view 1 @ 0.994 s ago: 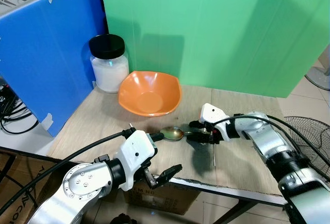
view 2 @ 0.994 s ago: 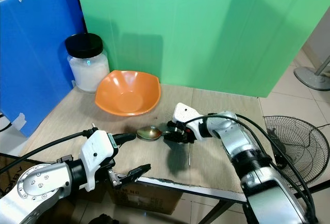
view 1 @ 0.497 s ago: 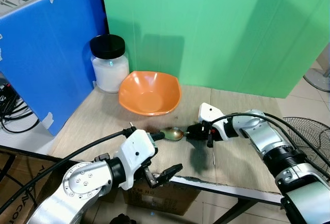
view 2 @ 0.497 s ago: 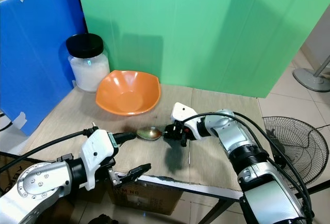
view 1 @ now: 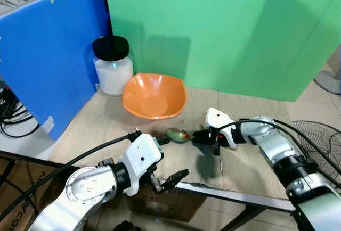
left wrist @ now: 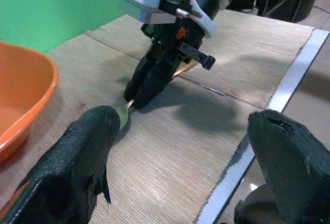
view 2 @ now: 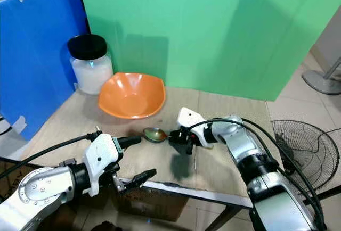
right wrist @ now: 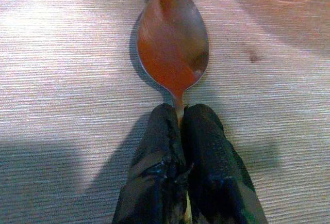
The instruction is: Setting the table
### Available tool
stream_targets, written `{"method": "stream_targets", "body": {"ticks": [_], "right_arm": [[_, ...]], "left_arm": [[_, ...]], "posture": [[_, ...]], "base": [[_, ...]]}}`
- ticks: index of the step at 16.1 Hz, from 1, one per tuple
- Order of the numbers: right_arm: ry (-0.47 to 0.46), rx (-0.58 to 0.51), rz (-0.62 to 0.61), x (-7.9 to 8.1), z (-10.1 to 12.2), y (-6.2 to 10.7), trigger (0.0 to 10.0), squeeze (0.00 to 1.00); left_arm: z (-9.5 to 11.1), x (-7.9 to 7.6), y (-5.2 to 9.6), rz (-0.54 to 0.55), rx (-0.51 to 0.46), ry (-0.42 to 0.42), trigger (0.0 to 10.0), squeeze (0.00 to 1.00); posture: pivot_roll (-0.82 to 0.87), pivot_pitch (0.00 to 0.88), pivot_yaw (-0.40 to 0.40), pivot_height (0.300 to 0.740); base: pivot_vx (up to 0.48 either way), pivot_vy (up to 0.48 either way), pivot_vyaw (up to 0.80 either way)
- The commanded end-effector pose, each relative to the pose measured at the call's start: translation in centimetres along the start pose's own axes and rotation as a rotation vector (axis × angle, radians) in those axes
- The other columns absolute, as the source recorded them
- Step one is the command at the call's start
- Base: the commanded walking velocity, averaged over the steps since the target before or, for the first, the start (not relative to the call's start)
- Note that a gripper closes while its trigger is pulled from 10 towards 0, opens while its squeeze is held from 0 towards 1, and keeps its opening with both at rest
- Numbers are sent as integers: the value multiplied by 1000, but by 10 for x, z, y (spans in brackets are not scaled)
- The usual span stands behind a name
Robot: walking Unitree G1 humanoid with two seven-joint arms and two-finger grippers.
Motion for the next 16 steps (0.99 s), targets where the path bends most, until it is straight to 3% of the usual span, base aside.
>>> {"method": "stream_targets", "body": {"ticks": [1, 3, 5, 6, 7, 10, 12, 13, 16], "right_arm": [[-17, -10, -46, -3, -2, 9, 0, 0], [-5, -70, -87, -7, 11, 21, 0, 0], [17, -133, -125, -6, 24, 43, 0, 0], [7, -176, -167, -2, 32, 63, 0, 0], [3, -186, -178, -1, 33, 67, 0, 0], [-124, -272, -337, 15, 37, 95, 0, 0], [-192, -287, -412, 24, 35, 102, 0, 0], [-275, -318, -502, 33, 37, 102, 0, 0], [-359, -374, -663, 40, 48, 99, 0, 0]], "left_arm": [[3, 1, -1, 5, -5, -22, 10000, 0], [5, 1, -1, 6, -10, -24, 10000, 0], [7, 1, -1, 7, -16, -25, 10000, 0], [9, 0, 0, 8, -32, -15, 10000, 0], [9, 0, 0, 9, -37, -12, 10000, 0], [16, 3, -4, 16, -71, -10, 10000, 0], [18, 4, -7, 27, -89, -2, 10000, 0], [17, 6, -10, 54, -96, -2, 10000, 0], [20, 25, -15, 247, -130, -13, 10000, 0]], "posture": [[128, 0, -65, 740], [127, 0, -63, 740], [121, 0, -57, 740], [116, 0, -51, 740], [113, 0, -48, 740], [105, 0, -36, 740], [96, 0, -24, 740], [92, 0, -16, 740], [93, 0, -11, 740]], "base": [[0, 0, 0], [0, 0, 0], [0, 0, 0], [0, 0, 0], [0, 0, 0], [0, 0, 0], [0, 0, 0], [0, 0, 0], [0, 0, 0]]}}
Point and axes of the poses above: a point about 5 cm out from each wrist's last joint towards the gripper, its own y axis pointing back from the gripper into the wrist, its own z axis along the axis of the wrist's last joint, x = y × z, the point moved 2 cm from there along -y, pointing out of the wrist towards the gripper, and after that the axes turned 6 degrees about y, right-handed, at the moved point
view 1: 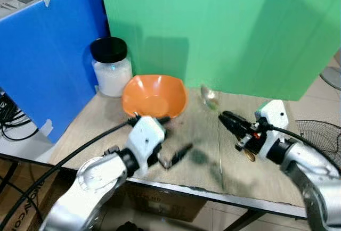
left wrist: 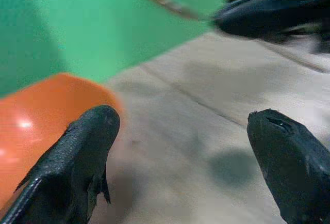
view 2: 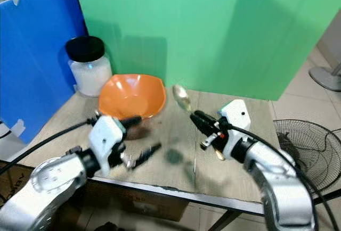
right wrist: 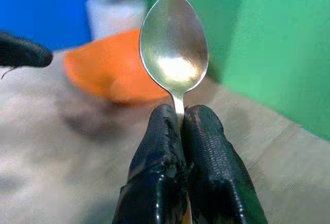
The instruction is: Setting the table
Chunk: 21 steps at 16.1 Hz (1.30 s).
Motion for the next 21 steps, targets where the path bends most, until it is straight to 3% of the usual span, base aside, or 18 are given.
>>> {"method": "stream_targets", "body": {"ticks": [1, 2, 4, 6, 10, 14, 21], "right_arm": [[0, -17, -88, -4, 7, 4, 706, 0], [-32, -26, -157, -3, 9, 5, 10000, 0], [-47, -45, -245, 2, 11, 7, 10000, 0], [-2, -28, -250, 13, 10, 6, 10000, 0], [-73, -27, -350, 21, 9, 4, 10000, 0], [-72, 4, -423, 14, 7, 6, 10000, 0], [-54, 31, -398, 17, 9, 2, 10000, 0]], "left_arm": [[2, 10, -1, 80, -15, -19, 10000, 0], [4, 12, -3, 132, -39, 5, 10000, 0], [7, 17, -5, 216, -71, 27, 10000, 0], [3, 23, -3, 270, -71, 20, 10000, 0], [2, 30, 5, 330, -68, 15, 10000, 0], [1, 32, 6, 366, -77, 31, 10000, 0], [2, 40, 8, 414, -79, 43, 10000, 0]], "posture": [[89, 0, -8, 740], [87, 0, -5, 740], [84, 0, -2, 740], [88, 0, -3, 740], [103, 0, 9, 740], [96, 0, 15, 740], [96, 0, 13, 740]], "base": [[0, 0, 0], [0, 0, 0], [0, 0, 0], [0, 0, -400], [0, 0, -800], [0, 0, -800], [0, 0, -800]]}}
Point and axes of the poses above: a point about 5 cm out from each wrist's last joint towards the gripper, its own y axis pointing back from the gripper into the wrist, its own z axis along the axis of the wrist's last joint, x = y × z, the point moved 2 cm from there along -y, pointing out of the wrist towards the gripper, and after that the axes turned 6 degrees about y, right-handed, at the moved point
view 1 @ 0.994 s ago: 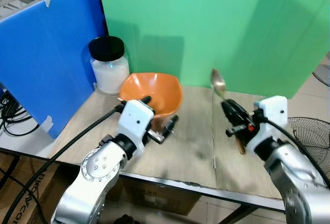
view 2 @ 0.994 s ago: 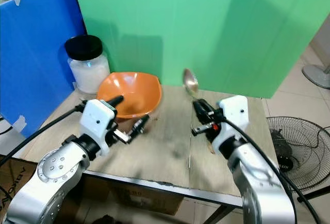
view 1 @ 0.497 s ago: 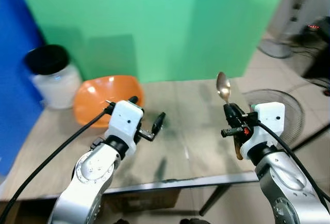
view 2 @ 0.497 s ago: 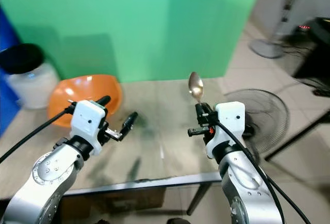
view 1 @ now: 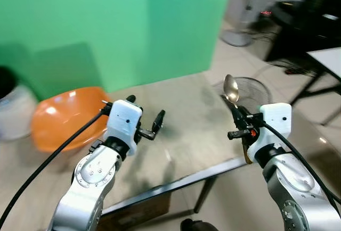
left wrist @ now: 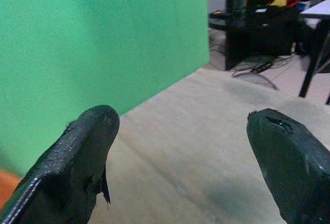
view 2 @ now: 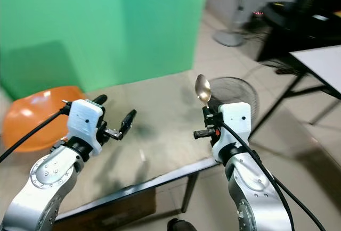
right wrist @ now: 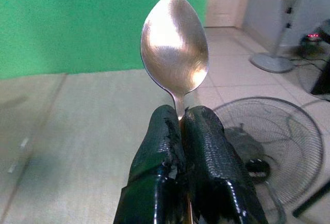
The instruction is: Setting the table
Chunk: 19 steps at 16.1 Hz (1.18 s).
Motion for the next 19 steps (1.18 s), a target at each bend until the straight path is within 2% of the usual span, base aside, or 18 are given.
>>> {"method": "stream_targets", "body": {"ticks": [1, 7, 19], "right_arm": [[6, -9, 5, 1, 5, 1, 10000, 0], [-27, 9, 31, 3, 4, 1, 10000, 0], [4, 14, 19, 2, 5, 1, 10000, 0]], "left_arm": [[1, 0, 0, 9, 0, -1, 10000, 0], [2, -1, -1, 0, -5, 1, 10000, 0], [4, -3, -1, -19, -14, 9, 10000, 0]], "posture": [[96, 0, 12, 740], [94, 0, 10, 740], [88, 0, 14, 740]], "base": [[0, 0, -800], [0, 0, -794], [0, 0, -788]]}}
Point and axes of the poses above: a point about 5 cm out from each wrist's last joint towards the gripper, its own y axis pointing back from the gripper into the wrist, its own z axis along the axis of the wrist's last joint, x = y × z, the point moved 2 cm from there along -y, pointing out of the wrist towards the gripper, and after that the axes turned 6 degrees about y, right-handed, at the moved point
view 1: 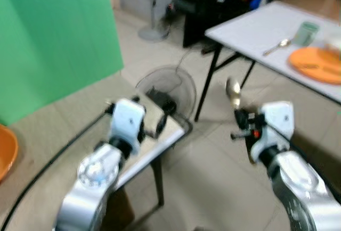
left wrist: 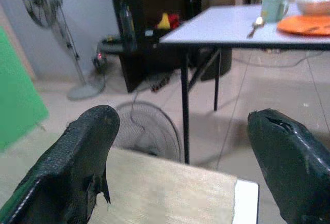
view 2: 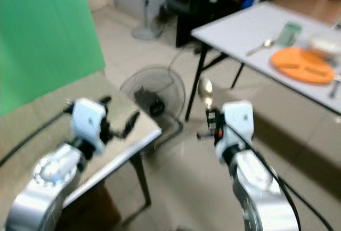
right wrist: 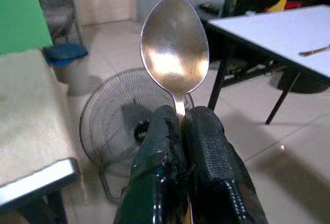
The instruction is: Setting the table
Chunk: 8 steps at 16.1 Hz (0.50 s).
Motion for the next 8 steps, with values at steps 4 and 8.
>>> {"method": "stream_targets", "body": {"ticks": [4, 8], "right_arm": [[-11, 14, -14, 0, -2, 3, 10000, 0], [-21, 31, -56, -4, -5, 5, 10000, 0]], "left_arm": [[-1, 2, 0, 3, 7, 1, 10000, 0], [-2, 2, -1, 5, 14, 8, 10000, 0]], "posture": [[80, 0, 21, 740], [80, 0, 21, 740]], "base": [[0, 0, -788], [0, 0, -788]]}}
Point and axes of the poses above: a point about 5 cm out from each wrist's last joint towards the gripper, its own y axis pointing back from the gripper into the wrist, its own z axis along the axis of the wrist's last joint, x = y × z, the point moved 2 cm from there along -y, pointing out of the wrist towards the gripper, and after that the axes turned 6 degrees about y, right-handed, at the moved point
